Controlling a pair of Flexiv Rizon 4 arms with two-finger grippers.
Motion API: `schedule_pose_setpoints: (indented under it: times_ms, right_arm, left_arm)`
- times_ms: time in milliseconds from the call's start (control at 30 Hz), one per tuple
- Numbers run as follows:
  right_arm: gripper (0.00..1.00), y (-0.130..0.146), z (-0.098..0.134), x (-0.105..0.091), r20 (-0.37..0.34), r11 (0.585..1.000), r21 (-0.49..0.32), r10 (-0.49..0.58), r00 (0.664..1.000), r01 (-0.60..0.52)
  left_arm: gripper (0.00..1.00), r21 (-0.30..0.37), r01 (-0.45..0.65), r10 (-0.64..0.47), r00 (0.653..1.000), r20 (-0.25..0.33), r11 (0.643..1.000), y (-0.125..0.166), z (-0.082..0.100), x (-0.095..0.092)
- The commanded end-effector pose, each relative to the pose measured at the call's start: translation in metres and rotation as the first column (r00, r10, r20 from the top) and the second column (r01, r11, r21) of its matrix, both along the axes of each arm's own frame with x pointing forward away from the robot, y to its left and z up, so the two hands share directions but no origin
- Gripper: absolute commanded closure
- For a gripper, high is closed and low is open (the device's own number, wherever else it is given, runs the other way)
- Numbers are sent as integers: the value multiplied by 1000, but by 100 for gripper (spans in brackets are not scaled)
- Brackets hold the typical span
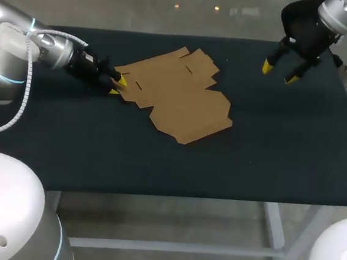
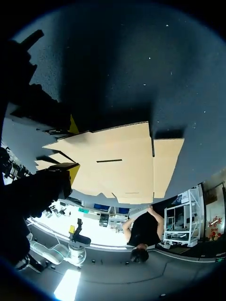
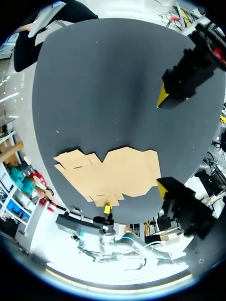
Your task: Assemble the packaging by folding the flat box into shape, placing the metal phone stand inside, and closing the box properly
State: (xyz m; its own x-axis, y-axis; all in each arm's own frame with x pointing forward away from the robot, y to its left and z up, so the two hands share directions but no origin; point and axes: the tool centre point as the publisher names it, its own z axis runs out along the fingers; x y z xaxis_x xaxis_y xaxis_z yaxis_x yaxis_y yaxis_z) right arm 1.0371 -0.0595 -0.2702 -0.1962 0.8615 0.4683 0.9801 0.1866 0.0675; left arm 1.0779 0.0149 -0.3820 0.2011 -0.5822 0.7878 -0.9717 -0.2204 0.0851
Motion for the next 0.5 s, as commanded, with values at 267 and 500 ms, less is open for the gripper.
schedule_pose_setpoints:
  times_ms: [267, 500]
  right_arm:
    - [0, -3, 0, -2, -3, 1000, 7, 3, 1000, -3]
    - [0, -3, 0, -2, -2, 1000, 8, 3, 1000, -3]
  left_arm:
    - [100, -15, -21, 20, 1000, -6, 1000, 0, 0, 1]
    - [100, -34, -22, 22, 1000, -3, 999, -1, 7, -9]
